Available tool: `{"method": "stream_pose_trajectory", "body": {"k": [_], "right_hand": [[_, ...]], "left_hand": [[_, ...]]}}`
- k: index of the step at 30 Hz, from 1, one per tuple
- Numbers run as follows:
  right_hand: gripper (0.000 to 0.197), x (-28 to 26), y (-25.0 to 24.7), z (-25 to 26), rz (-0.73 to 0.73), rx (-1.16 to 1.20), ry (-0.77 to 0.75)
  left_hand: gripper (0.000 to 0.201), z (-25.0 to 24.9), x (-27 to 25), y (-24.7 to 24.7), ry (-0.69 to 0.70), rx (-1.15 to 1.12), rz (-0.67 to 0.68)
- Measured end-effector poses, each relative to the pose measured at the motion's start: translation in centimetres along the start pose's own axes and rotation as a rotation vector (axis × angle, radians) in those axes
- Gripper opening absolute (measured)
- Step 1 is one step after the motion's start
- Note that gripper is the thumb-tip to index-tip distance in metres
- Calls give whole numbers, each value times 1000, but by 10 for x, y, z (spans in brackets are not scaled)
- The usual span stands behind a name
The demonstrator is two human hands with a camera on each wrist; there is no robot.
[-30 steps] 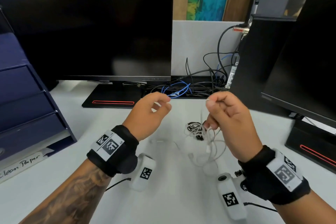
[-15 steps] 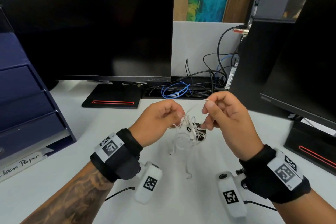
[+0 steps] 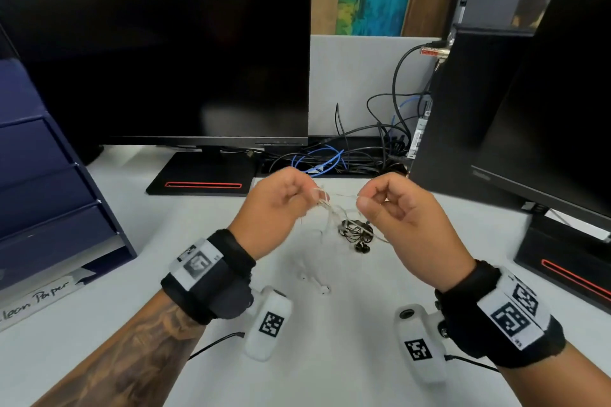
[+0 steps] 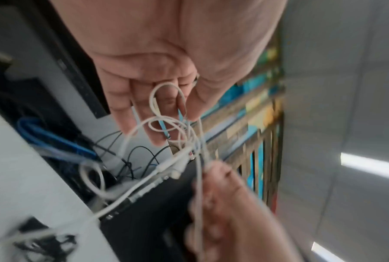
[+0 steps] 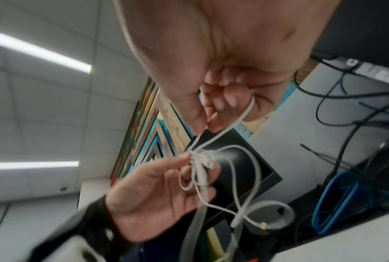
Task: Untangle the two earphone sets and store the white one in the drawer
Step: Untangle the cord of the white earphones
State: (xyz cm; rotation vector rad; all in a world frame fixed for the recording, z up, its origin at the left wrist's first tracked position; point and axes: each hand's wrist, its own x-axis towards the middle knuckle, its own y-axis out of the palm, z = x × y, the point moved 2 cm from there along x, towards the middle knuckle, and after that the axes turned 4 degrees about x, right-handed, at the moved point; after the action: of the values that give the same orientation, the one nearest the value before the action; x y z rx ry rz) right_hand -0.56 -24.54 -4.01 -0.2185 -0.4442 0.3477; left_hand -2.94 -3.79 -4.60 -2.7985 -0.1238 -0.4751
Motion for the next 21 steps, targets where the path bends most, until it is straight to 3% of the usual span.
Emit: {"method": "stream_pose_trajectory", "body": {"k": [2,5,8,10,11,15,18,21], "right_hand": [[17,-2,2,-3,38,-164,15],[22,0,3,-2,-31,-307,-23],[15,5,-6,0,-179,88,5],[12,5,-7,4,-184,376,86],[12,4,-7,5,-169,394,109],[16,4,-10,-2,-37,-125,34],[18,3,-9,-8,17,-525,-56],[15,5,-13,-8,-87,-457,-116]], "left_hand": [[12,-5,1,-1,-70,-191,-12],[11,-4,-1,4,-41,-164,-25],[8,3,-1,2,11,45,4],[11,8,0,1,17,149,21],[12,9,0,-1,21,174,1],[8,0,3,-14,54,133,-144],[9,-5,2,-12,32,45,-144],[8,-1,1,-9,21,93,-94]]}}
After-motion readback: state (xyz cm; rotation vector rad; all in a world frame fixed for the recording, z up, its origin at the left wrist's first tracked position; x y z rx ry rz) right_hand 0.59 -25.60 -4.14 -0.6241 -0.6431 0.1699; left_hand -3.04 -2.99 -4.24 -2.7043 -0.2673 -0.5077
